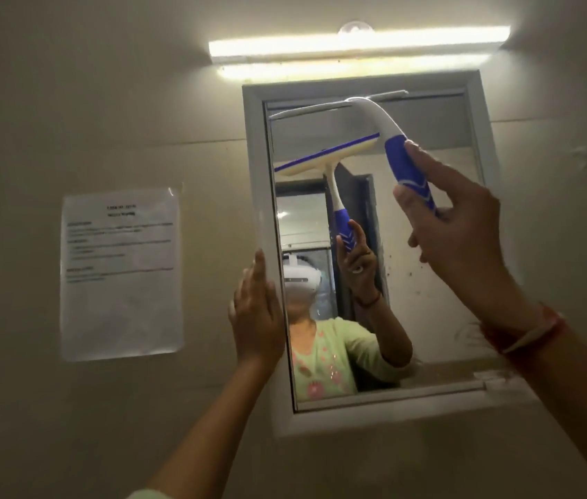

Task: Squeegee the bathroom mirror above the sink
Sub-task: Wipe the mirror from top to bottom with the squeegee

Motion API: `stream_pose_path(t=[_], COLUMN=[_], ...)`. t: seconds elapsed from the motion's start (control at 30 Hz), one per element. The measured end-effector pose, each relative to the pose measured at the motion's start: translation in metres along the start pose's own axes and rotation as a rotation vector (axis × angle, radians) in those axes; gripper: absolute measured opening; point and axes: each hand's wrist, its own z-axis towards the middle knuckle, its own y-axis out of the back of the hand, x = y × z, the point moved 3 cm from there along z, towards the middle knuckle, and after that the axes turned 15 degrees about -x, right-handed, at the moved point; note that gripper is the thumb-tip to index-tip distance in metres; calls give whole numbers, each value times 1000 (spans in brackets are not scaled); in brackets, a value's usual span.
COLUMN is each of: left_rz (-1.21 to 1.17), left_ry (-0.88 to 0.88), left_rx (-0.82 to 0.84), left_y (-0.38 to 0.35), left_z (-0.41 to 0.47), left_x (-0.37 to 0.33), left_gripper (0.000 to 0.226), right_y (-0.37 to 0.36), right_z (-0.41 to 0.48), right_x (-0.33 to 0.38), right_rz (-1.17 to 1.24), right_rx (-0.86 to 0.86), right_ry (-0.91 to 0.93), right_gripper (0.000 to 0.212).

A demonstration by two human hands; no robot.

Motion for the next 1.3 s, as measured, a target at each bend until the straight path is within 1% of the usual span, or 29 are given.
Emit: stream_pose_path(t=[0.1,0.2,0.27,0.47,0.6,0.77,0.97,1.17,1.3], left_rz=[-22,20,29,14,-28,-33,-59,-67,-81], left_ry=[-20,-84,-89,-73,-63,-58,-34,-38,-42], left_rx=[-63,-62,-59,-62,-58,-60,-50,-57,-57], left_y=[-3,-4,-3,-4,-3,-3,-3,-3,-1], left_z=[-2,-2,-3,-5,-4,-5,-6,-5,-6], left_x=[0,2,2,4,4,5,4,4,3], left_gripper=[45,47,49,50,48,47,46,47,48], right_y=[-28,-53,-66,-86,-84,-69,-82,-62,-62], right_z=[6,7,4,-4,-13,-44,-12,-60,-42], right_x=[-8,-18,-23,-20,-15,-18,-17,-25,-25], right_rz=[-46,-51,-83,-145,-189,-186,-206,-191,-198], right_rx=[-53,-106,-142,-153,-146,-106,-110,-85,-79], right_ry=[15,-34,-40,-6,0,5,26,27,46], right_gripper=[41,39,38,39,41,43,42,45,44])
